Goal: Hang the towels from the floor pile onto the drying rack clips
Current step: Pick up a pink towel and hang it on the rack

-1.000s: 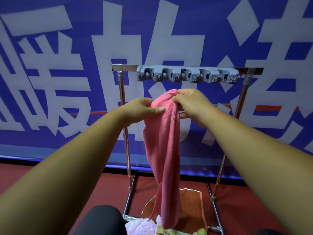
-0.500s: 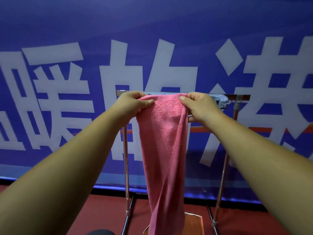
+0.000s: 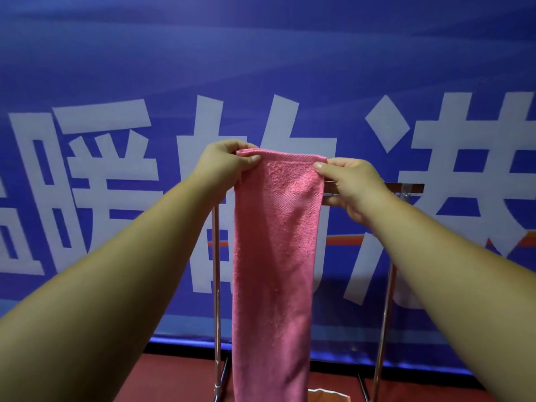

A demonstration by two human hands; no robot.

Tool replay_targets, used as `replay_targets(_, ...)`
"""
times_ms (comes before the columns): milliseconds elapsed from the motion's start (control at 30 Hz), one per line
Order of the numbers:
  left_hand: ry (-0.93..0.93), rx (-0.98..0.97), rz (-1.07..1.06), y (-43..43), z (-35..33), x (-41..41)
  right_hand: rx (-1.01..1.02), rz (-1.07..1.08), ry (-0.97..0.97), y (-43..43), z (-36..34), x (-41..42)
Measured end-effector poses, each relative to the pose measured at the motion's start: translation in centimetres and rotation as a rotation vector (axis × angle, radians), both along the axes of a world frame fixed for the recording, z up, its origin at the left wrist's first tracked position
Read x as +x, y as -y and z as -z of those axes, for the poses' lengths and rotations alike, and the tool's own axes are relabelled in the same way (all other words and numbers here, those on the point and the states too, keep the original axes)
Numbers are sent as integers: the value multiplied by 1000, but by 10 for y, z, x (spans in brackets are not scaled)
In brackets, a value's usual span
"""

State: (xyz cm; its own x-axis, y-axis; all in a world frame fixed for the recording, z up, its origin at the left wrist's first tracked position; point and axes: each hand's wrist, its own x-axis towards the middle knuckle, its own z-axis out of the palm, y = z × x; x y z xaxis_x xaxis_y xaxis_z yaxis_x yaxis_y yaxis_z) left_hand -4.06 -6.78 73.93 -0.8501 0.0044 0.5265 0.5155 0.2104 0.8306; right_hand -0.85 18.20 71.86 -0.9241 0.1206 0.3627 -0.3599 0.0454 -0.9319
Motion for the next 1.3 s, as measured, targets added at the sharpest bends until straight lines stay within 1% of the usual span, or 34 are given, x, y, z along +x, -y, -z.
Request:
replay_targets(167, 17, -8, 13, 0, -5, -2, -80, -43, 22, -2, 0, -2)
replay_targets(367, 81, -28, -26, 0, 11, -3, 17, -54, 51, -4, 14, -5)
replay_targets(567, 145, 11, -46, 3, 30, -4, -2, -84, 92, -4, 25, -8)
replay_targets(733, 230, 53, -64, 8, 44, -5, -76, -91, 185, -2, 30, -8)
replay_targets(833, 256, 54, -92, 4, 52, -5, -108, -86, 260, 1, 33, -11)
replay_targets(933, 284, 96, -122, -4, 58, -2, -123, -62, 300, 6, 38, -16)
replay_targets(1067, 351, 221, -156, -18, 63, 3, -161, -40, 322, 14, 44, -19)
replay_targets(1133, 361, 252, -159, -26, 64, 2, -175, -36, 323, 20, 46, -20)
replay_targets(1300, 337, 227, -101, -45, 58, 2, -178, -39, 281, 38, 46, -18)
